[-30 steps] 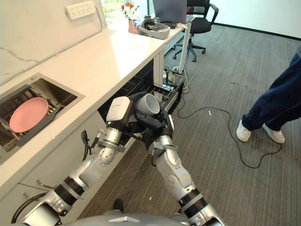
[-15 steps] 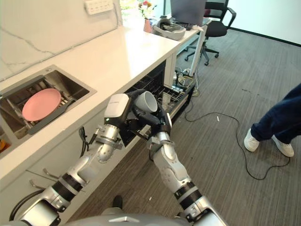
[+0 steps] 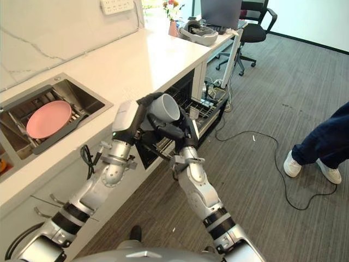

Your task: Place the dishes in the dishwasher.

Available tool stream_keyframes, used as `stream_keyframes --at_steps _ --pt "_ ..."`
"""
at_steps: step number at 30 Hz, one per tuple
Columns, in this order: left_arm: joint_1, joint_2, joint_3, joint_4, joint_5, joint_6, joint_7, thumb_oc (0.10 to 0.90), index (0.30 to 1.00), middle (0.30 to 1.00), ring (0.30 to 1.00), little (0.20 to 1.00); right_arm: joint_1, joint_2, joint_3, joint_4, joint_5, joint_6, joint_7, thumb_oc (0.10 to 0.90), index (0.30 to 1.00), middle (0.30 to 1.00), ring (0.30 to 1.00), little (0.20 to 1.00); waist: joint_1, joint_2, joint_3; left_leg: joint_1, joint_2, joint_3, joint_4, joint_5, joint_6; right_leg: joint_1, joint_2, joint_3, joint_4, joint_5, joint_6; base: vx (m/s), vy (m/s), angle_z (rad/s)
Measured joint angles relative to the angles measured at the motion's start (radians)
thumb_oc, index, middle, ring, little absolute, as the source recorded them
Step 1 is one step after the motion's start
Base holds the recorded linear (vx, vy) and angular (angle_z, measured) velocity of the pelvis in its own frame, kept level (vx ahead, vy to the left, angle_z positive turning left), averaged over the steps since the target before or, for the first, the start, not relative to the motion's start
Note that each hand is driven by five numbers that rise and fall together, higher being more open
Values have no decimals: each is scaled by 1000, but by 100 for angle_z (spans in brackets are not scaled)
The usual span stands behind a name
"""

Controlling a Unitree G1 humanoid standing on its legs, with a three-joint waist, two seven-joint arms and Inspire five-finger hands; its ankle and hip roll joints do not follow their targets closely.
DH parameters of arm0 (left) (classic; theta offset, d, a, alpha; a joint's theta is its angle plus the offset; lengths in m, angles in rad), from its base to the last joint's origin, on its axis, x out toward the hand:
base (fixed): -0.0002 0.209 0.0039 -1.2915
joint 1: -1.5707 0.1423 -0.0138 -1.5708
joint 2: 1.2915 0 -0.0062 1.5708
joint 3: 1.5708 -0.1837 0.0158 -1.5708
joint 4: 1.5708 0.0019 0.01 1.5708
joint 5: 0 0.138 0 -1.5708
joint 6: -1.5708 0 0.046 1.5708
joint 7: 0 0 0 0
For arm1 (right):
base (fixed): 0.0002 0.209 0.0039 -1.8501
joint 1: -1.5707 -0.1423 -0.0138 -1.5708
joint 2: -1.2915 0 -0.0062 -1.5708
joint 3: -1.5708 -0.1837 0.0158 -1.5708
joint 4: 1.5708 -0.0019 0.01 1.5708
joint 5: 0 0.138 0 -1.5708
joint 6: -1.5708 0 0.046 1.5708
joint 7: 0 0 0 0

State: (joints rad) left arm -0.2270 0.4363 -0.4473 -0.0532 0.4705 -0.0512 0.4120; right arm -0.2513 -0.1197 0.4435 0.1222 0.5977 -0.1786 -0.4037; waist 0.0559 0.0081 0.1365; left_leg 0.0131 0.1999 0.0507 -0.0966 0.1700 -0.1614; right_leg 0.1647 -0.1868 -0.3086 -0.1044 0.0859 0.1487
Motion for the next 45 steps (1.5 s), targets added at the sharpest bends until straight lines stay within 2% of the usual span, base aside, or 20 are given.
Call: stream_keyframes --at_steps 2,3,6,10,16,18,19,20,21,22,23,25,28,29,31,32,33,36,39,45 --pt "44 7 13 -29 -9 -15 0 800 900 900 900 900 0 1 -77 2 -5 0 -32 400 300 300 300 300 5 0 1 0 -1 -1 0 0 0 1 -1 -1 0 -1 1 -2 -1 2" --pt "78 11 26 -42 -12 -17 3 800 900 900 900 900 0 -7 -179 3 -6 -4 -77 400 300 300 300 300 15 0 1 2 -5 -1 0 -1 0 4 -4 -3 0 -2 3 -2 -3 4" --pt "89 13 33 -42 -28 -8 9 800 900 900 900 900 0 -28 -340 23 -4 -39 -149 400 300 300 300 300 22 -1 2 3 -13 -5 0 -1 1 10 -11 -10 -1 -5 7 0 -5 6" --pt "87 20 33 -42 -28 -8 12 800 900 900 900 900 0 -54 -381 24 -4 -63 -170 400 300 300 300 300 3 -2 3 3 -16 -4 0 0 0 10 -13 -10 1 -5 10 0 0 0" --pt "63 -13 0 -35 -25 -4 15 800 900 900 900 900 0 -109 -377 46 -76 -62 -187 400 300 300 300 300 -3 -8 8 2 -16 -6 5 0 0 10 -12 -12 3 -6 11 0 0 1" --pt "51 -8 -17 -12 -25 -4 14 800 900 900 900 900 -2 -219 -354 102 -174 -3 -175 400 300 300 300 300 2 -22 16 -5 -16 -15 5 0 0 10 -11 -21 2 -7 10 -3 -12 9" --pt "51 -8 -17 -12 -25 -4 14 800 900 900 900 900 -2 -219 -354 102 -174 -3 -175 400 300 300 300 300 2 -22 16 -5 -16 -15 5 0 0 10 -11 -21 2 -7 10 -2 -21 8" --pt "58 3 -16 7 -25 -10 12 800 900 900 900 900 -9 -280 -340 136 -234 28 -162 400 300 300 300 300 7 -31 21 -14 -17 -17 5 0 0 10 -10 -26 3 -8 11 0 0 0" --pt "58 3 -16 7 -25 -10 12 800 900 900 900 900 -9 -280 -340 136 -234 28 -162 400 300 300 300 300 7 -31 21 -14 -17 -17 5 0 0 10 -10 -26 3 -8 11 -6 -28 17" --pt "99 17 -11 12 -26 -13 4 800 900 900 900 900 -21 -402 -303 189 -300 74 -128 400 300 300 300 300 19 -44 28 -20 -17 -31 5 1 1 10 -9 -40 2 -10 11 -6 -16 14" --pt "99 17 -11 12 -26 -13 4 800 900 900 900 900 -21 -402 -303 189 -300 74 -128 400 300 300 300 300 19 -44 28 -20 -17 -31 5 1 1 10 -9 -40 2 -10 11 -28 -43 19" --pt "248 73 10 13 -30 -14 -22 800 900 900 900 900 -85 -519 -290 316 -345 108 -72 400 300 300 300 300 52 -76 47 -32 -17 -40 5 2 0 9 -5 -50 3 -12 10 -64 -46 7" --pt "323 106 17 25 -40 -15 -42 800 900 900 900 900 -171 -553 -276 433 -343 134 -50 400 300 300 300 300 66 -94 57 -42 -17 -47 5 8 -7 3 -3 -57 3 -13 10 -40 -17 13" --pt "397 146 17 82 -60 -10 -80 800 900 900 900 900 -272 -612 -269 536 -341 163 -40 400 300 300 300 300 91 -113 71 -74 -16 -67 7 18 -7 -21 0 -72 3 -11 9 -50 -5 23" --pt "447 185 23 140 -71 -2 -112 800 900 900 900 900 -329 -630 -268 545 -342 165 -21 400 300 300 300 300 116 -123 87 -83 -18 -74 7 20 -7 -24 0 -79 3 -10 9 -85 -16 32" --pt "481 222 32 164 -73 -5 -133 800 900 900 900 900 -390 -681 -208 577 -378 158 5 400 300 300 300 300 138 -126 109 -108 -24 -106 13 24 -8 -22 1 -111 -1 -13 11 -73 -23 53" --pt "477 226 32 172 -86 -3 -143 800 900 900 900 900 -407 -703 -208 583 -396 158 17 400 300 300 300 300 144 -121 120 -126 -27 -125 13 31 -8 -29 1 -131 -1 -14 10 -63 -6 49" --pt "468 226 29 171 -97 -6 -155 800 900 900 900 900 -437 -694 -215 589 -402 144 26 400 300 300 300 300 172 -109 130 -158 -35 -136 11 42 3 -43 -1 -154 -1 -13 12 -83 -21 38" --pt "381 224 28 171 -108 -19 -157 800 900 900 900 900 -503 -696 -192 665 -409 133 54 400 300 300 300 300 207 -82 181 -235 -47 -166 17 65 12 -67 -1 -218 0 -12 13 -35 -17 56" --pt "311 219 30 174 -128 -18 -157 800 900 900 900 900 -528 -656 -167 752 -420 137 92 400 300 300 300 300 224 -80 253 -311 -91 -197 45 77 21 -96 -26 -257 4 -8 26 -20 11 28"
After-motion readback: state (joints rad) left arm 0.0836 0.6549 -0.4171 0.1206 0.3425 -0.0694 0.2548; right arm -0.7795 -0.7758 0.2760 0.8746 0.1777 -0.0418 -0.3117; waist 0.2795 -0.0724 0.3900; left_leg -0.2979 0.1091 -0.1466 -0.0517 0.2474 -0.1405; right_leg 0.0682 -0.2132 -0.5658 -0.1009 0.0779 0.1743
